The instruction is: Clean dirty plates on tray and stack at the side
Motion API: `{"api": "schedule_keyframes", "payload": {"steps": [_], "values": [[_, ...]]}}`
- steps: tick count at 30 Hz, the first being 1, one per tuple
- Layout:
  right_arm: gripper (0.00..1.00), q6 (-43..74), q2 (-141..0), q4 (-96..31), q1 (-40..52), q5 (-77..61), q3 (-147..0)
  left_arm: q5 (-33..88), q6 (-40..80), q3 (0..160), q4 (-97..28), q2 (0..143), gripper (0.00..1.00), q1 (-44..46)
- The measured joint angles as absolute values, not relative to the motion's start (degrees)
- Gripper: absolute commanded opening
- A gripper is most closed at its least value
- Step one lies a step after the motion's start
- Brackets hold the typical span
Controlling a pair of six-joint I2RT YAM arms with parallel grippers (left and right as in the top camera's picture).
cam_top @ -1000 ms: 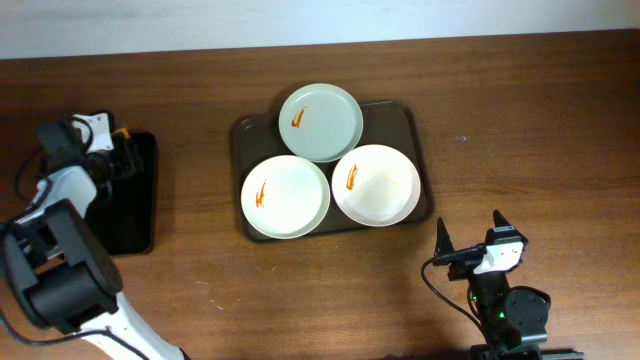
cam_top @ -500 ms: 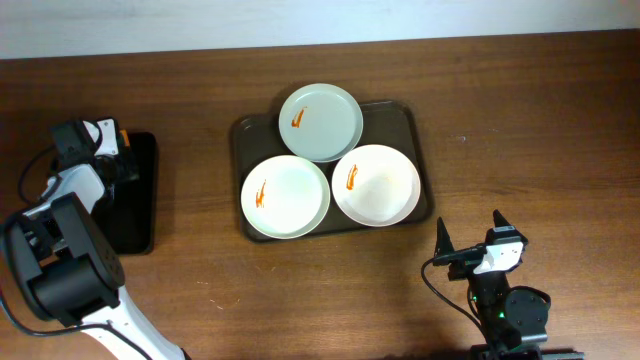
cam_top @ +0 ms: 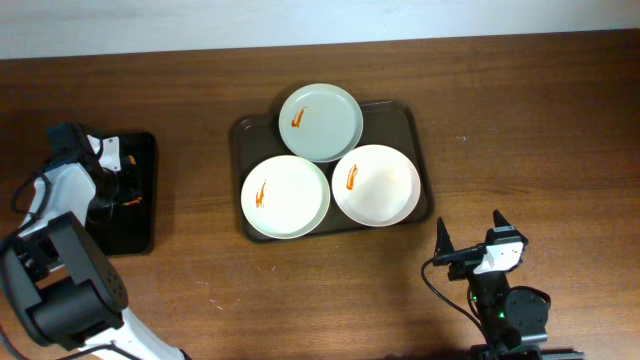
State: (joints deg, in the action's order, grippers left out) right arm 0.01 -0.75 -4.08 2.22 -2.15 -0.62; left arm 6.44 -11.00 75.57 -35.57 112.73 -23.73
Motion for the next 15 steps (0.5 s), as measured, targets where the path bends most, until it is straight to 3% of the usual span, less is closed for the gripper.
{"api": "schedule_keyframes", "payload": {"steps": [6,11,12,15], "values": [[0.98,0.1,-0.8,-4.1,2.2,-2.2,-0.6,4.0,-11.0,75.6,-31.4,112.7,0.77,-23.7],[0.98,0.0,-0.8,-4.1,2.2,-2.2,-0.6,3.5,-11.1,75.6,-28.8,112.9,0.68,-23.7],[0.98,0.0,-0.8,-4.1,2.2,-2.2,-0.6,4.2,-11.1,75.6,-28.5,113.3,0.59,-23.7],[0.98,0.0,-0.8,-4.1,2.2,-2.2,-0.6,6.1,-11.1,75.6,-27.5,116.1,0.57,-23.7]]}}
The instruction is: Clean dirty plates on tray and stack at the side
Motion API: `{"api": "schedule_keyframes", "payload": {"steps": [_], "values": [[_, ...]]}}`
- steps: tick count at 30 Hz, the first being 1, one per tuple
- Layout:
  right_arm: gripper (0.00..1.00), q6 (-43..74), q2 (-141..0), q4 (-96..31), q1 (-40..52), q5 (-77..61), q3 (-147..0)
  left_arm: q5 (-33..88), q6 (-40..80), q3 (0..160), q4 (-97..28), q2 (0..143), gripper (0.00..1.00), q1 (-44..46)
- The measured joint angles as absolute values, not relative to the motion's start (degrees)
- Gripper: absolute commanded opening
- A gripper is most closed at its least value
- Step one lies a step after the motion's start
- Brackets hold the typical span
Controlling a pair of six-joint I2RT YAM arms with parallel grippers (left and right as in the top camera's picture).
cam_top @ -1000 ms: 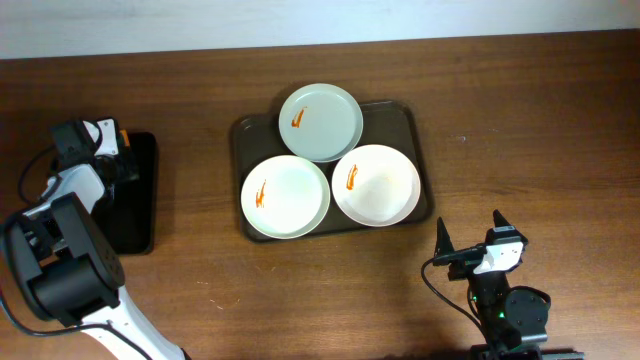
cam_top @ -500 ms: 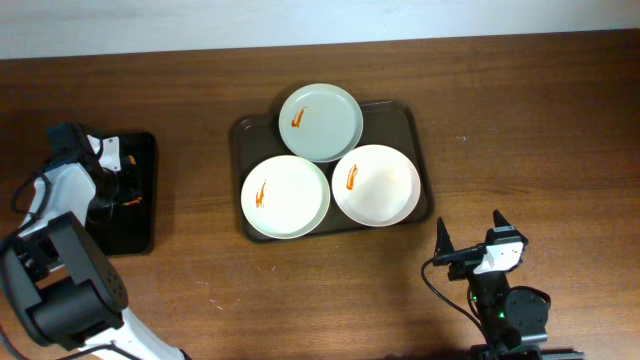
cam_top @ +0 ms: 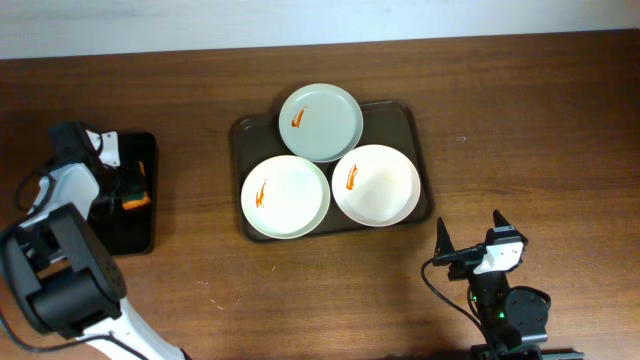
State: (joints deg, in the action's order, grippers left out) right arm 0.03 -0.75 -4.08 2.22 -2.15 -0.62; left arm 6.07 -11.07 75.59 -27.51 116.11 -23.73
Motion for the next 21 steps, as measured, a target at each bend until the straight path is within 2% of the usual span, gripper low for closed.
{"api": "schedule_keyframes", "payload": {"steps": [2,3,4,5,6,15,21], "values": [[0.98,0.0,-0.8,-4.1,2.2,-2.2,-0.6,6.6,-11.2,75.9,-26.7,117.1,0.55,-23.7],[0.98,0.0,-0.8,-4.1,2.2,-2.2,-0.6,6.9,-11.1,75.9,-26.5,117.4,0.45,-23.7],[0.98,0.0,-0.8,-4.1,2.2,-2.2,-0.6,6.9,-11.1,75.9,-26.3,117.4,0.28,-23.7],[0.98,0.0,-0.8,-4.1,2.2,-2.2,-0.6,7.0,-11.3,75.9,-26.3,117.4,0.04,-23.7],[0.98,0.0,-0.8,-4.1,2.2,-2.2,-0.6,7.1,-11.1,75.9,-26.3,117.5,0.00,-23.7],[0.98,0.0,-0.8,-4.1,2.2,-2.2,-0.6,7.2,-11.1,75.9,-30.8,115.2,0.00,-23.7],[0.98,0.0,-0.8,-4.1,2.2,-2.1,-0.6,8.6,-11.1,75.9,-32.5,95.7,0.00,-23.7]]}}
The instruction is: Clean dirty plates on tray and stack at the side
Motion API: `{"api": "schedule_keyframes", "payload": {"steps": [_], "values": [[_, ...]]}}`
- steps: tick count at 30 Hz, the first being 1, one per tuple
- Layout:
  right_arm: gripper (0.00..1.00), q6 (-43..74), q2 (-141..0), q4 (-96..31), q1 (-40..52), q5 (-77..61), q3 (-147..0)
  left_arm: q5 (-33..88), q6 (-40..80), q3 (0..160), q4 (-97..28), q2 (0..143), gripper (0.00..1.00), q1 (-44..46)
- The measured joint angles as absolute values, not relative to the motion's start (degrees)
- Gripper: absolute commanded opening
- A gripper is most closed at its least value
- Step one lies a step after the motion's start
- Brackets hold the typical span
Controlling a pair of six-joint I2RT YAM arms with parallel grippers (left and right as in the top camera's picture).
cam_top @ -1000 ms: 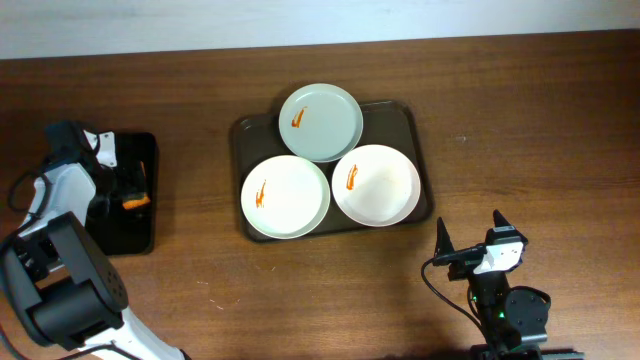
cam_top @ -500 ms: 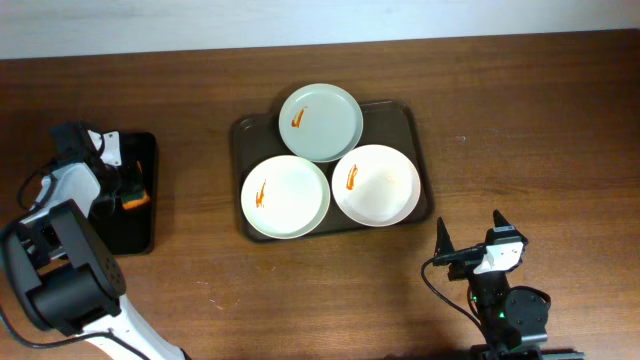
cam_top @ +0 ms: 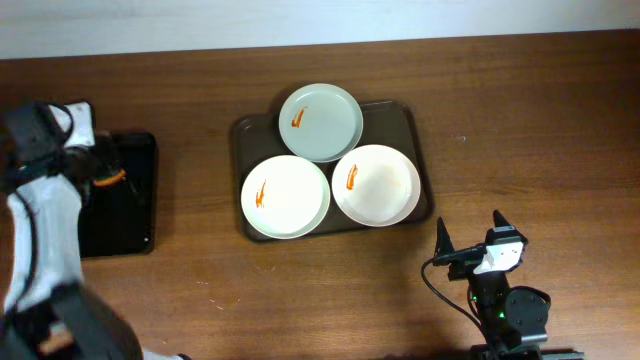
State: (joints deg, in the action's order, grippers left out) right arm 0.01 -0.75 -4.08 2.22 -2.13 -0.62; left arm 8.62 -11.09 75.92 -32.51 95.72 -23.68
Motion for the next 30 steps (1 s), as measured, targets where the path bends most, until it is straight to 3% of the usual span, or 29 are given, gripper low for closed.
{"api": "schedule_keyframes", "payload": {"steps": [5,13,19,22,26,30], "values": [[0.98,0.0,-0.8,-4.1,2.2,-2.2,-0.6,12.1,-11.1,75.7,-34.0,90.2,0.00,-23.7],[0.98,0.0,-0.8,-4.1,2.2,-2.2,-0.6,10.3,-11.1,69.9,-35.4,101.0,0.00,-23.7],[0.98,0.0,-0.8,-4.1,2.2,-2.2,-0.6,19.7,-11.1,71.3,-34.9,91.4,0.00,-23.7],[0.98,0.0,-0.8,-4.1,2.2,-2.2,-0.6,16.5,-11.1,72.0,-34.9,87.6,0.00,-23.7],[0.98,0.0,-0.8,-4.1,2.2,-2.2,-0.6,9.9,-11.1,64.9,-32.8,93.4,0.00,-23.7],[0.98,0.0,-0.8,-4.1,2.2,-2.2,-0.6,10.7,-11.1,64.9,-33.2,95.3,0.00,-23.7]]}}
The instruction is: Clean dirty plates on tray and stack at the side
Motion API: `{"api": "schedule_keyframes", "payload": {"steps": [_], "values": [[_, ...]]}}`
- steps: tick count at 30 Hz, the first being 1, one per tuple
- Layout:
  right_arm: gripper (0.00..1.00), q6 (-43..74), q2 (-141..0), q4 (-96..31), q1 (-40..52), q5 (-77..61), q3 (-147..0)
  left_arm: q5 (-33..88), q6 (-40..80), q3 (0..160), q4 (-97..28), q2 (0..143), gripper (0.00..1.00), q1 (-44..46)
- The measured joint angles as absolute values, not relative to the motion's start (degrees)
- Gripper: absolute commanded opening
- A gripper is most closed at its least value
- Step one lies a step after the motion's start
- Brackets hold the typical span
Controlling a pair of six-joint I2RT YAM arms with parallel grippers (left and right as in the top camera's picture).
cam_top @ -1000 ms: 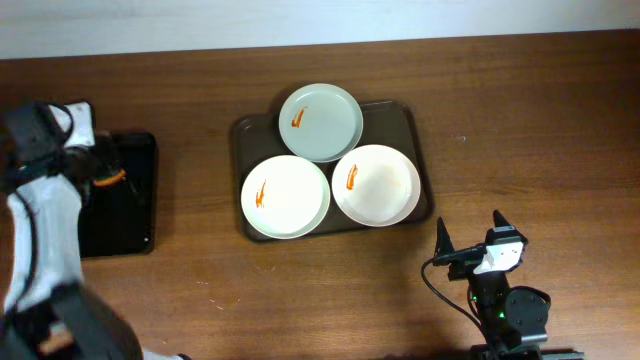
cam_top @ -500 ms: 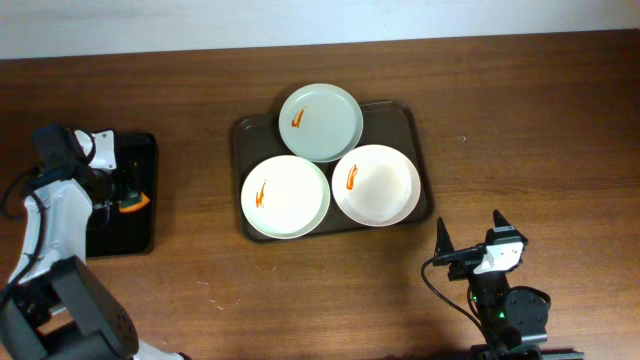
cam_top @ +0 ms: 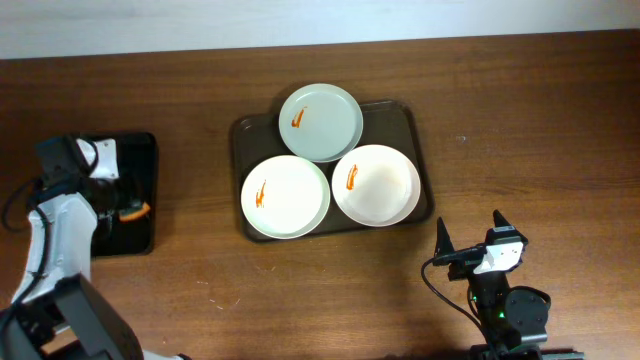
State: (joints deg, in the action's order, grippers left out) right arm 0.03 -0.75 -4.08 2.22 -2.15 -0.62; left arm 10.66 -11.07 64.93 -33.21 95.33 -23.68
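A dark tray (cam_top: 420, 150) holds three plates, each with an orange smear: a pale green plate (cam_top: 325, 125) at the back, a white plate (cam_top: 290, 200) at the front left and a white plate (cam_top: 385, 190) at the front right. My left gripper (cam_top: 128, 207) is far left over a black mat (cam_top: 140, 160). It looks shut on a small orange object (cam_top: 138, 210), which the arm mostly hides. My right gripper (cam_top: 470, 235) rests open near the front edge, right of the tray, holding nothing.
The black mat lies at the table's left edge, partly under the left arm. The right arm's base (cam_top: 510, 310) stands at the front right. Bare wood stretches between mat and tray and to the right of the tray.
My left gripper has moved toward the front over the black mat, and the orange object has gone with it. The plates, the tray and the right arm are unchanged.
My left gripper was low over the black mat with orange bits showing at its tip. Then it sat further back and left, near the mat's edge, with the orange object. Now it is over the mat's front part. The plates and right arm never moved.
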Motion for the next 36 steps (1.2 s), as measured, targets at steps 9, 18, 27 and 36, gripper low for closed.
{"api": "schedule_keyframes", "payload": {"steps": [9,18,27,36], "values": [[0.98,0.0,-0.8,-4.1,2.2,-2.2,-0.6,9.1,-11.1,70.0,-31.2,87.9,0.00,-23.6],[0.99,0.1,-0.8,-4.1,2.2,-2.2,-0.6,10.8,-9.8,75.7,-37.2,94.0,0.00,-23.7],[0.98,0.0,-0.8,-4.1,2.2,-2.2,-0.6,40.1,-1.0,86.2,-39.1,76.7,0.00,-21.3],[0.98,0.0,-0.8,-4.1,2.2,-2.2,-0.6,38.9,1.7,73.6,-46.4,85.7,0.00,6.5]]}}
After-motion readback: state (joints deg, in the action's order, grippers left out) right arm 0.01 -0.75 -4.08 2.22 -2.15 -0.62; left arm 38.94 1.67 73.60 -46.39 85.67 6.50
